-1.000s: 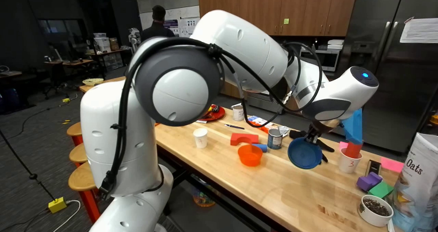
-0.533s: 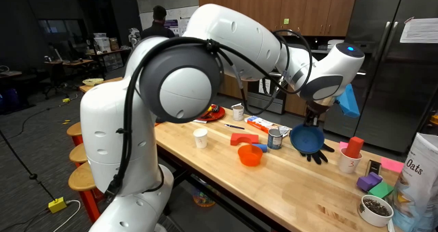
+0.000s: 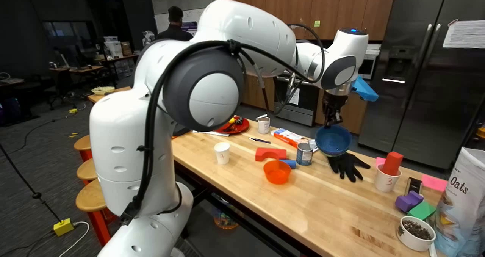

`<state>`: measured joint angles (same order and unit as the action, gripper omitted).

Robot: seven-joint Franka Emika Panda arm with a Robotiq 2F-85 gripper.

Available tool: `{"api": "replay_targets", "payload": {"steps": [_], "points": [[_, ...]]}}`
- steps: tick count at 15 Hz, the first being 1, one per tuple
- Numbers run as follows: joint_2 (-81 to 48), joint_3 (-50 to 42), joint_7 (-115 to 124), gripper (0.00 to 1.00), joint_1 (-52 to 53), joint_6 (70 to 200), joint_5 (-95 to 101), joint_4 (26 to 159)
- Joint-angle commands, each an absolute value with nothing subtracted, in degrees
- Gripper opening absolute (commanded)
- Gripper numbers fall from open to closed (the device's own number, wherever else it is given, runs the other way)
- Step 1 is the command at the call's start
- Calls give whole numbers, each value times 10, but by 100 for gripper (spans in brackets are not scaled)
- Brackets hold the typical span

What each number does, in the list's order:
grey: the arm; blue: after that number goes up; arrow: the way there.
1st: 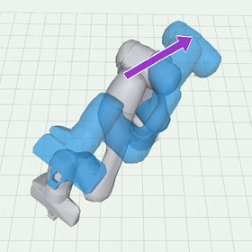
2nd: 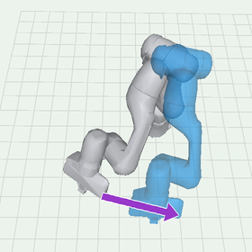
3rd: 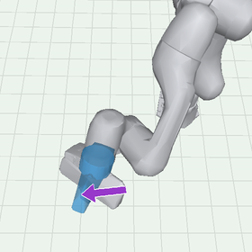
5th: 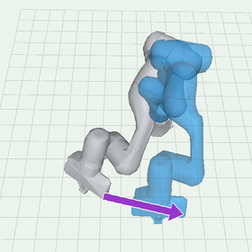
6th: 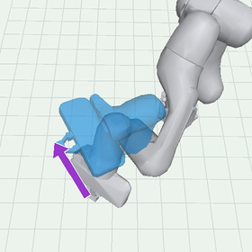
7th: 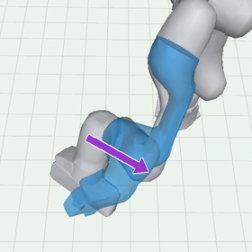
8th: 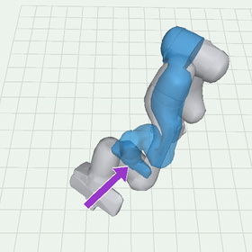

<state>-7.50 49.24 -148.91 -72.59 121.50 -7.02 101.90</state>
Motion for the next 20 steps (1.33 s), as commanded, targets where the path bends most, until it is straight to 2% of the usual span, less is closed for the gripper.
{"api": "replay_targets", "payload": {"steps": [1, 10, 14, 15, 20], "points": [[-88, 541, -1489, 2, -736, 1199, -6, 1007], [-118, 617, -1489, 2, -702, 1150, 29, 986], [-138, 624, -1479, 2, -667, 1126, 15, 978], [-119, 528, -1497, 2, -578, 1120, -27, 976], [-119, 352, -1477, 2, -401, 1111, -109, 984]]}}
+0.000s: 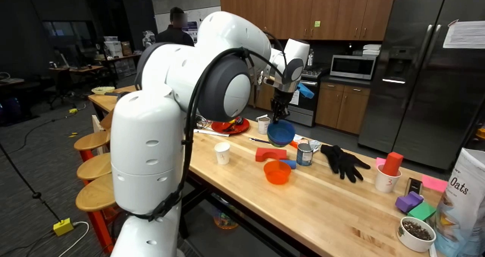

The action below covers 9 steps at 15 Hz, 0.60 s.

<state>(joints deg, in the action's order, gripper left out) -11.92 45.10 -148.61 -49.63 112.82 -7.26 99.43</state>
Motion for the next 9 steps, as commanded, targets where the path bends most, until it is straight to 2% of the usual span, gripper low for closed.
{"api": "replay_targets", "payload": {"steps": [1, 5, 9], "points": [[-115, 310, -1470, 2, -362, 1109, -118, 988], [-85, 145, -1393, 2, -217, 1138, -120, 1035], [-95, 65, -1351, 2, -145, 1139, -114, 1062]]}}
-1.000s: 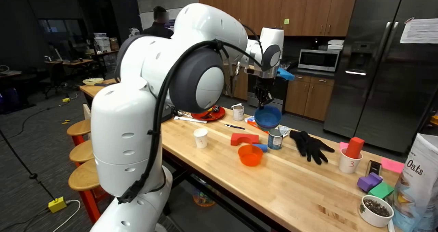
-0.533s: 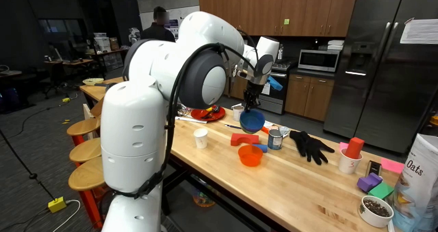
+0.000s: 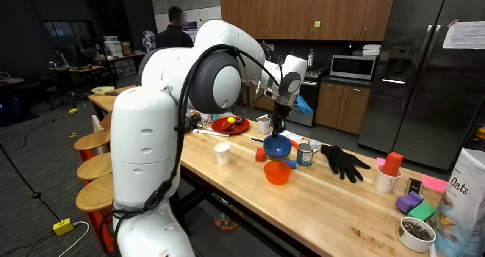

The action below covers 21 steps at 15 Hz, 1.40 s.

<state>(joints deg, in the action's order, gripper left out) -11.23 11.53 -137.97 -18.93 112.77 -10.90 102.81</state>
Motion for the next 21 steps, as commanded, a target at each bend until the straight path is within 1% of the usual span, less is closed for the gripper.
{"api": "replay_targets", "payload": {"steps": [1, 8, 16, 17, 18, 19, 21], "points": [[-101, 53, -1343, 2, -133, 1138, -113, 1066], [-107, 13, -1293, 2, -96, 1141, -108, 1103], [-110, -9, -1223, 2, -95, 1160, -112, 1127], [-110, -10, -1215, 32, -95, 1161, -111, 1130], [-111, -11, -1211, 33, -95, 1163, -111, 1130], [-111, -11, -1206, 38, -95, 1165, -111, 1132], [-112, -12, -1202, 50, -95, 1169, -111, 1132]]}}
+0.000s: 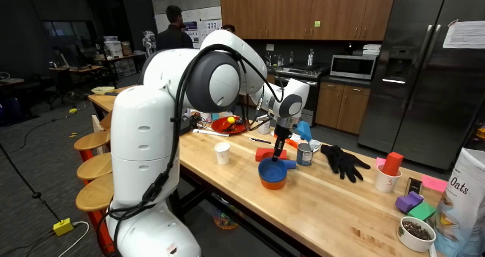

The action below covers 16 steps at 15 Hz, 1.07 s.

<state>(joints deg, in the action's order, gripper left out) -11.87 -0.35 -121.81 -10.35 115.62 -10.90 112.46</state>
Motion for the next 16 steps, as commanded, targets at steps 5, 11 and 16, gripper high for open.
{"api": "replay_targets", "payload": {"steps": [5, 11, 16], "points": [[-110, -12, -1191, 83, -96, 1178, -110, 1134], [-117, -12, -1185, 100, -97, 1180, -112, 1131], [-124, -11, -1183, 100, -98, 1180, -114, 1130]]}}
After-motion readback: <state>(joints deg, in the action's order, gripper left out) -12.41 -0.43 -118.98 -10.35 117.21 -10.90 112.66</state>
